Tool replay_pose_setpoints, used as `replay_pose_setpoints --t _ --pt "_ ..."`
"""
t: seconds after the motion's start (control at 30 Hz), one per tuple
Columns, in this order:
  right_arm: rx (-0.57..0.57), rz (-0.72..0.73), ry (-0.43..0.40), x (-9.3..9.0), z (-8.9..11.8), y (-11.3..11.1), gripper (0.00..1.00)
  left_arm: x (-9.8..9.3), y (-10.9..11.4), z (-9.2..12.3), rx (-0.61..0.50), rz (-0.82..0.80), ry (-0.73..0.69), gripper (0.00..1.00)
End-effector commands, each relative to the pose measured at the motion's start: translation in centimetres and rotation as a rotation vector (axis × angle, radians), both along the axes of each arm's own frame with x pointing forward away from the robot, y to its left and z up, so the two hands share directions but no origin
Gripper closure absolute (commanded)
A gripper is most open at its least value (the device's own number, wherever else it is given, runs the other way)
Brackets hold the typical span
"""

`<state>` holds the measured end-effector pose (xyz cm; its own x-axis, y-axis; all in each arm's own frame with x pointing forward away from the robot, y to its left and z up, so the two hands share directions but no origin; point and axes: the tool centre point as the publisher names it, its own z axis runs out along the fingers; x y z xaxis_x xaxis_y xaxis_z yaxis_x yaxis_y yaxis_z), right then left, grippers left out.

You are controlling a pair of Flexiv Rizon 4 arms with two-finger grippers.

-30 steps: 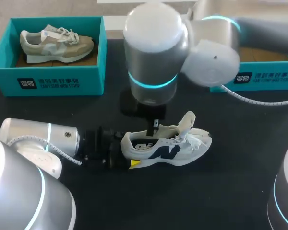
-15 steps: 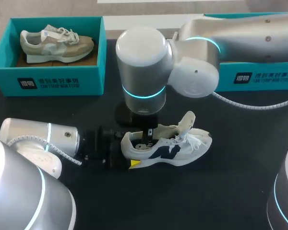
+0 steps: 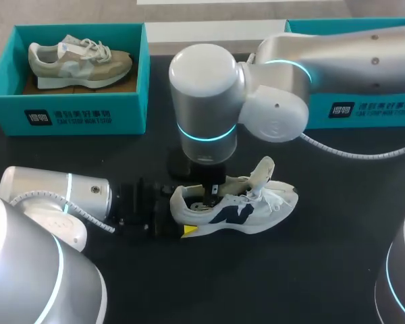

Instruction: Take the shoe out of the shoebox, open the shoe tongue, remove and reinsert the insole, then place the shoe into the shoebox

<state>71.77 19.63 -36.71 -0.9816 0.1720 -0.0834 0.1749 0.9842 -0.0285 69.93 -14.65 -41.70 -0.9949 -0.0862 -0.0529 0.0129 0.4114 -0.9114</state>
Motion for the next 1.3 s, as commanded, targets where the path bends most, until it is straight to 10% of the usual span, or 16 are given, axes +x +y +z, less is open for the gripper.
replay_pose_setpoints --t 0.03,1.23,1.3 --pt "0.015 -0.001 -0.003 -0.1 0.0 -0.3 1.00 -0.1 0.0 -0.1 0.003 0.000 0.000 1.00" --pt "-0.019 -0.027 0.002 -0.4 -1.2 -0.8 1.00 -0.1 0.0 -0.1 0.003 0.000 0.000 1.00" --pt "-0.018 -0.030 -0.013 -0.3 -1.2 -0.8 0.75 -0.1 0.0 -0.1 0.003 0.000 0.000 1.00"
